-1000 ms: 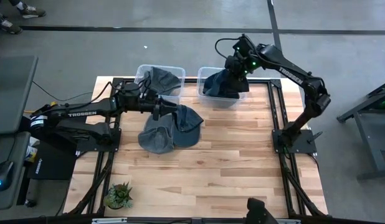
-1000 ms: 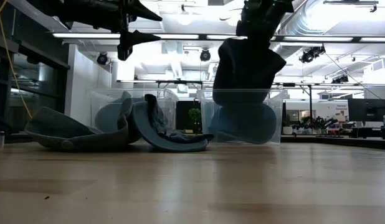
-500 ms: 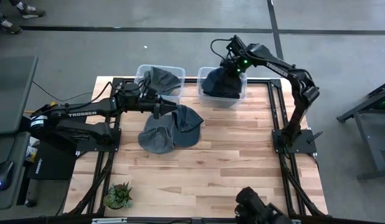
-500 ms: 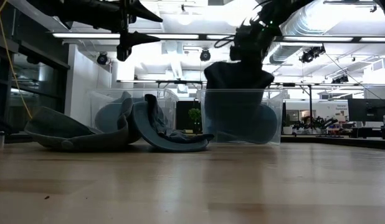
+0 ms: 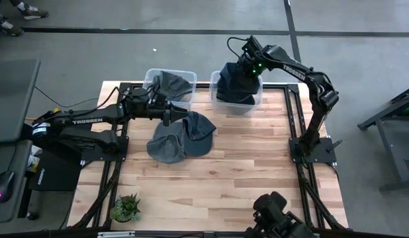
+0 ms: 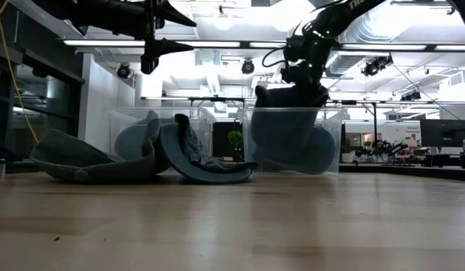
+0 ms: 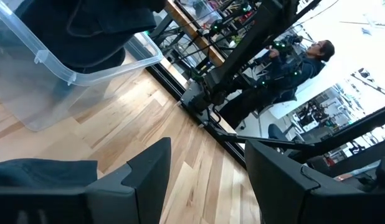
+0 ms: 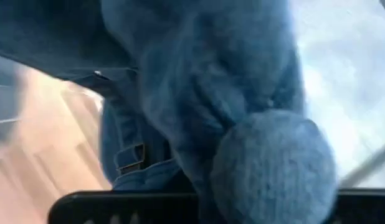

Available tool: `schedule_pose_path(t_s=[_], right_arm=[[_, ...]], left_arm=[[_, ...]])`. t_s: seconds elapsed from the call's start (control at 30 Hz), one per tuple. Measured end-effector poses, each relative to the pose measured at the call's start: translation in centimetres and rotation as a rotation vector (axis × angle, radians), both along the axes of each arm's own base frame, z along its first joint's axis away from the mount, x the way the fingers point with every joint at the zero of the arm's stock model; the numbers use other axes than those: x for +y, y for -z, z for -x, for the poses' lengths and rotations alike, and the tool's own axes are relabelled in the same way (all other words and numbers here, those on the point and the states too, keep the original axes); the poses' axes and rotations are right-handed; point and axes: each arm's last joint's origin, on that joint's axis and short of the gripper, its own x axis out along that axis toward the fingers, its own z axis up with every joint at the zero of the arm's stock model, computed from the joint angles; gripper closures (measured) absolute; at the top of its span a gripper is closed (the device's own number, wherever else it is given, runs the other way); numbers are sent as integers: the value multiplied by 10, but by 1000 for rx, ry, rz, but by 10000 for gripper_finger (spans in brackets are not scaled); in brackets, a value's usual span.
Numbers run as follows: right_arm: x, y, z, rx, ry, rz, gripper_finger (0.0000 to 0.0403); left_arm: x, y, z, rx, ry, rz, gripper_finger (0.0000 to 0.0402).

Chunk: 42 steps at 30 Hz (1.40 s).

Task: Pick & Place hat
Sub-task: Put the right black cap into the right transparent bin

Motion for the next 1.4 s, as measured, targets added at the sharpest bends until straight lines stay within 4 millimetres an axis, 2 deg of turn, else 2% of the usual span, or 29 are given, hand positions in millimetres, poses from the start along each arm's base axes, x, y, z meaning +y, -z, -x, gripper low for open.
schedule_pose_path(t_s=[0.23, 0.37, 0.53, 0.83, 1.0, 1.23, 1.4], right_arm=[[-1, 11, 2, 89, 68, -33, 403], [2, 8, -3, 51, 39, -39, 403], [8, -9, -6, 3, -10, -50, 403], [27, -65, -5, -26, -140, -66, 403], [36, -84, -1, -70, -220, -110, 403], [40, -74, 3, -68, -296, -222, 403], [33, -65, 11, -69, -273, -274, 403]], left_arm=[[0, 0, 0, 4, 0, 1, 199], [0, 0, 0, 4, 0, 2, 199], [0, 1, 0, 5, 4, 3, 199], [0, 3, 0, 28, 4, 10, 199], [0, 3, 0, 28, 5, 10, 199], [0, 3, 0, 28, 5, 11, 199], [-1, 3, 0, 29, 14, 12, 199]])
